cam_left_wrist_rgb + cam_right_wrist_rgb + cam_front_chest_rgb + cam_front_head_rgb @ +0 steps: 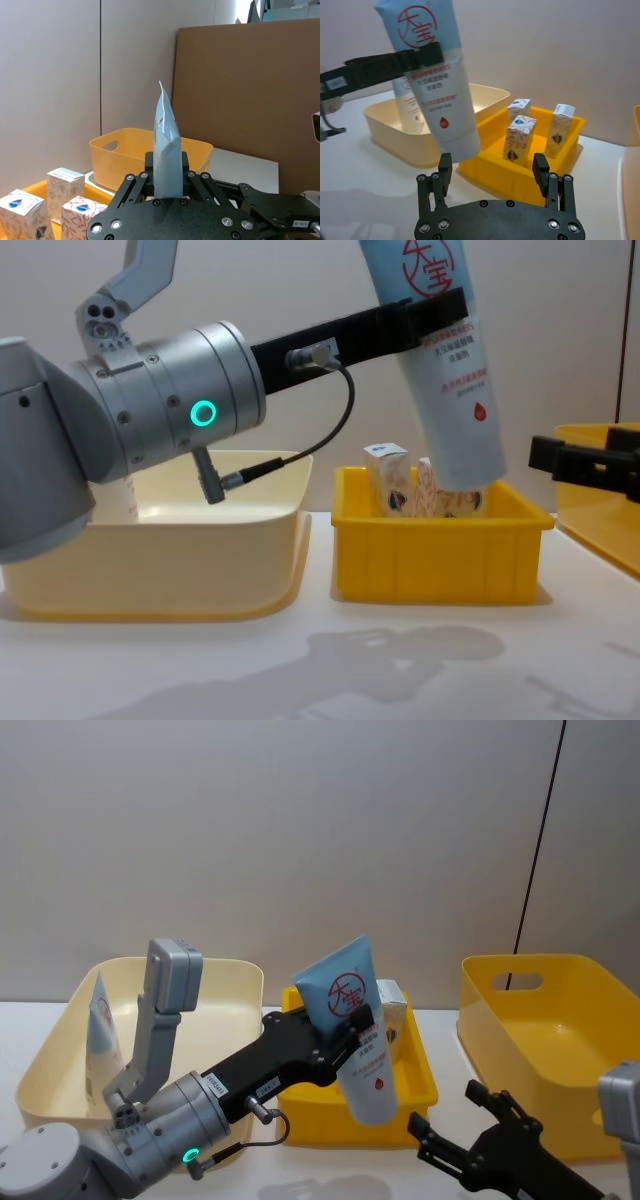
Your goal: Bimanual collaborative sorting of washing and personal care products
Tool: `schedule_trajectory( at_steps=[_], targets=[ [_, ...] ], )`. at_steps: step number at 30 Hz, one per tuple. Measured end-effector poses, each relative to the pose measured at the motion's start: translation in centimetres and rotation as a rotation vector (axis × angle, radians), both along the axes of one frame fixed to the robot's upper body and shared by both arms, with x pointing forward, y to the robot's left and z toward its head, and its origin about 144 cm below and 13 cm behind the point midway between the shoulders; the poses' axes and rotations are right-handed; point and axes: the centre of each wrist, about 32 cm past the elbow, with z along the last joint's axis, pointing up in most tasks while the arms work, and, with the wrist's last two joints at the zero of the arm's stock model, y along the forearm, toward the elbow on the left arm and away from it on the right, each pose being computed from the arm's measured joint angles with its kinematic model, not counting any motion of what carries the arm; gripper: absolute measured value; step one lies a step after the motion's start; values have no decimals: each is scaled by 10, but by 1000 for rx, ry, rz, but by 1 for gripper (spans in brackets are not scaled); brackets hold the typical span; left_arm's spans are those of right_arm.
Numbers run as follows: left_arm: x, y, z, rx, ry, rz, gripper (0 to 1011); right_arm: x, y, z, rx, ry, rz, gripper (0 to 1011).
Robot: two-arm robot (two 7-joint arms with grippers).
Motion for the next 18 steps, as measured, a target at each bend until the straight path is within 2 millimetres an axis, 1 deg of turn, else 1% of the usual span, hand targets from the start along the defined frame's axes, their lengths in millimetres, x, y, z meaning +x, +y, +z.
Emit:
schedule_trajectory(
  at_steps=[9, 14, 18],
  targets=[
    [0, -1, 0, -1, 1, -2, 252, 9, -15, 17, -29, 25, 135, 1001],
    [0, -1, 0, -2, 1, -3, 251, 15, -18, 24, -51, 29, 176, 1002],
    [0, -1, 0, -2, 1, -3, 252, 23, -16, 29, -75, 21, 196, 1001]
  ],
)
